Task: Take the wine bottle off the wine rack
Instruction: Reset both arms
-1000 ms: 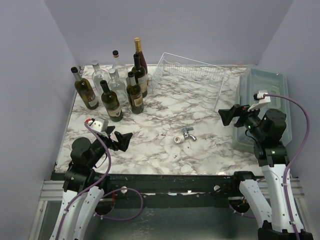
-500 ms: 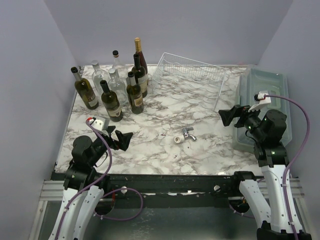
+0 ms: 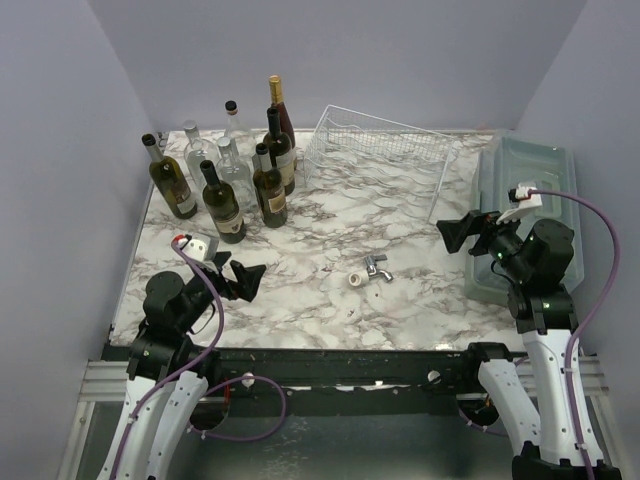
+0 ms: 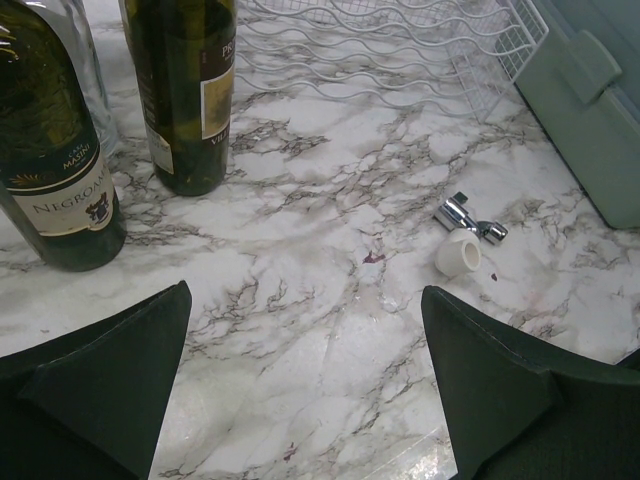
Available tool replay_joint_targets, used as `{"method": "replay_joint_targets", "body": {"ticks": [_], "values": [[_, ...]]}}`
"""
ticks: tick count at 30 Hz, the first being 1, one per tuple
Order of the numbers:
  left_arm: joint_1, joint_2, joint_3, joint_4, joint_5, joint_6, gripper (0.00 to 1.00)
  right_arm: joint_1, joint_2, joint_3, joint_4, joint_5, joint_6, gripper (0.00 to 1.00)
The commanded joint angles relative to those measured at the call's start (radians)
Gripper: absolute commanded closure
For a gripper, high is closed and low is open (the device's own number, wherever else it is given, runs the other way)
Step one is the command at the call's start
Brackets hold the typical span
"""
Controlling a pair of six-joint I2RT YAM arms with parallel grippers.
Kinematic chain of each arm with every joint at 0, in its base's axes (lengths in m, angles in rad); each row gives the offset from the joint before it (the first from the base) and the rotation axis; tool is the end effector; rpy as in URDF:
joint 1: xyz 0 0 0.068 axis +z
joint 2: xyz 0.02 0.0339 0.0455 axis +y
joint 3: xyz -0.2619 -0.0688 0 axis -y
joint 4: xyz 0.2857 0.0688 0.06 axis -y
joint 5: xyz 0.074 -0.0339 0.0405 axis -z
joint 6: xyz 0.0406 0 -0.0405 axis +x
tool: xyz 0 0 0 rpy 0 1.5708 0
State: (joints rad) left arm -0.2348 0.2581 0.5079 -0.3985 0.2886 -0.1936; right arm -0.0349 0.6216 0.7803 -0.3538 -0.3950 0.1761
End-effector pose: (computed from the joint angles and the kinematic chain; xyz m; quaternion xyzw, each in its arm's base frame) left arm 0.1339 -0.0439 0.2924 0.1093 0.7477 -0.2437 0.6079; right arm 0.1895 0.0090 0.3488 -0.0441 0.7665 0.1951 0.6103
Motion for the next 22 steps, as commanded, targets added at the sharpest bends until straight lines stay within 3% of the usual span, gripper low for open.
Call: {"method": "replay_joint_targets", "body": {"ticks": [1, 22], "values": [[0.007, -0.018, -0.015, 0.015, 0.012, 0.006, 0.01, -0.009, 0.002, -0.01, 0.0, -0.02, 0.007, 0.0], [0.008, -0.023, -0.016, 0.015, 0.001, 0.009, 0.01, -0.013, 0.018, -0.011, 0.007, -0.007, -0.005, 0.01]]}}
